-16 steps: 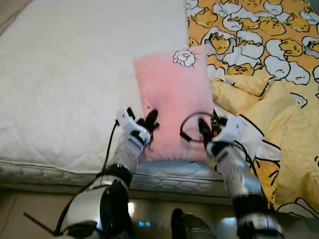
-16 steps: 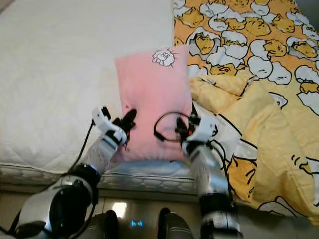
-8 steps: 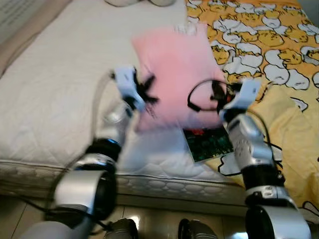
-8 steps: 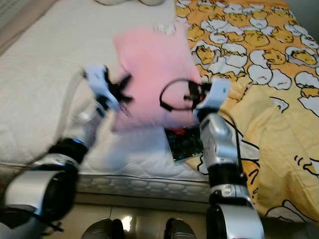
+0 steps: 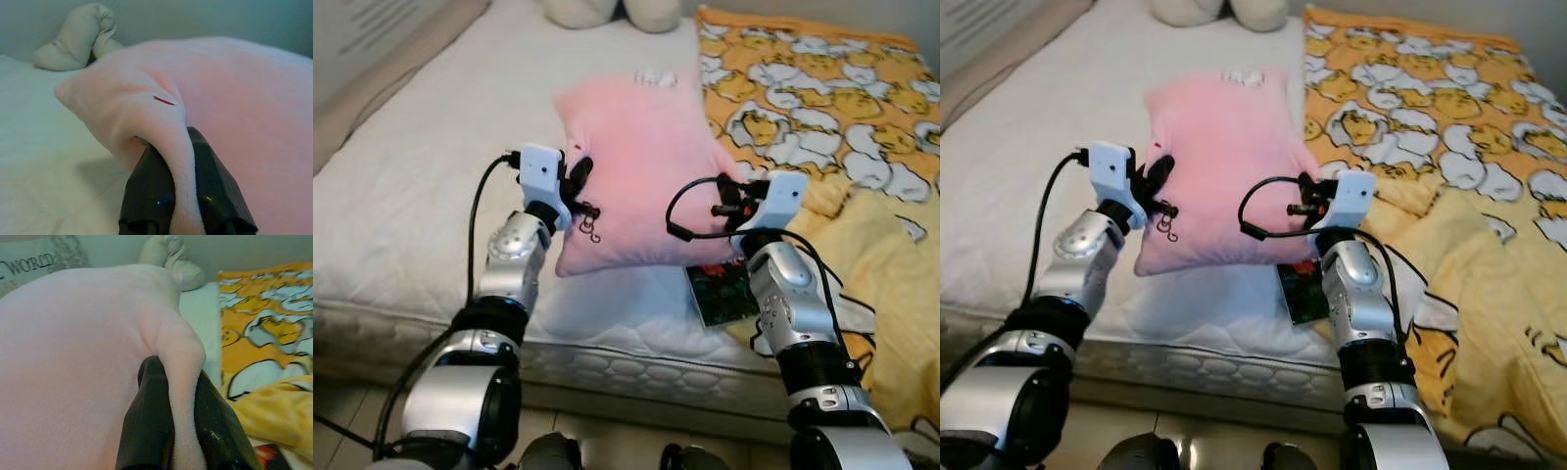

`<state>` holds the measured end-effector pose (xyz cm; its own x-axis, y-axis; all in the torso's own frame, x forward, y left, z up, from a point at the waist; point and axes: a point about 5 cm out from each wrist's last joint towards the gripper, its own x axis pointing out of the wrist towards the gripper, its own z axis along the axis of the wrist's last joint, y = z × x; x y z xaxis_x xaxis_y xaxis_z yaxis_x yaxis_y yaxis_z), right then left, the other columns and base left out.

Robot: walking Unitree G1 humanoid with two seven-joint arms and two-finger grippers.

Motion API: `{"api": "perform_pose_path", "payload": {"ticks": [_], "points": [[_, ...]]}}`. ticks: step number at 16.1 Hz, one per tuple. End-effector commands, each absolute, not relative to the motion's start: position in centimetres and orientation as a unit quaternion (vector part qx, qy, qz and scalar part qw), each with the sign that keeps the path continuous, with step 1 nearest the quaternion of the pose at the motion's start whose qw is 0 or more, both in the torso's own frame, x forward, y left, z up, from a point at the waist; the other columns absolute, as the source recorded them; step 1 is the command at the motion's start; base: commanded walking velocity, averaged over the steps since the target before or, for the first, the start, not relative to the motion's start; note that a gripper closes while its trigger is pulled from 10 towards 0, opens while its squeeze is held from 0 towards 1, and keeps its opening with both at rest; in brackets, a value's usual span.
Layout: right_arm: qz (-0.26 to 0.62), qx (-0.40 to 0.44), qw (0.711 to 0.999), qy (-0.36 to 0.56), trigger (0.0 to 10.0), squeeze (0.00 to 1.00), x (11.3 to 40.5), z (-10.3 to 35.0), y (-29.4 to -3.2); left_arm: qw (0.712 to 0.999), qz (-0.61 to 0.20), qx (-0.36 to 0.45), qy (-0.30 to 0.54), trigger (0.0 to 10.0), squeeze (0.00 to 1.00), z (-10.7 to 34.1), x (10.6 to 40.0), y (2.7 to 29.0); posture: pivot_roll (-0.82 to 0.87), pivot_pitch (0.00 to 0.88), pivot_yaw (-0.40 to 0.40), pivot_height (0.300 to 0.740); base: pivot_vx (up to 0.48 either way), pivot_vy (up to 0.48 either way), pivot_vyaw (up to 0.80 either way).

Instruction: Clean up the room

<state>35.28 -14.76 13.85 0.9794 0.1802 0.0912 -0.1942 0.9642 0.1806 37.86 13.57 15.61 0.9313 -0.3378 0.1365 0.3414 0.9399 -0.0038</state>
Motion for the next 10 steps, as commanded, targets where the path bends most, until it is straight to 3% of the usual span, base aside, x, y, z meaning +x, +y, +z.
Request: {"api": "perform_pose_path", "payload": {"ticks": [1,10], "points": [[0.071,0.081,0.993,-0.050,0.0,0.20,35.3,14.2,-16.0,0.983,-0.148,-0.008,-0.106,0.0,0.00,17.4,38.1,14.5,0.02,0.000,-0.075,0.740,0.000,0.480,-0.80],[0.100,0.080,0.990,-0.052,0.0,0.19,35.6,13.8,-13.9,0.988,-0.126,0.019,-0.081,0.0,0.00,16.9,38.2,15.0,0.04,0.000,-0.058,0.740,0.000,0.476,0.00]]}}
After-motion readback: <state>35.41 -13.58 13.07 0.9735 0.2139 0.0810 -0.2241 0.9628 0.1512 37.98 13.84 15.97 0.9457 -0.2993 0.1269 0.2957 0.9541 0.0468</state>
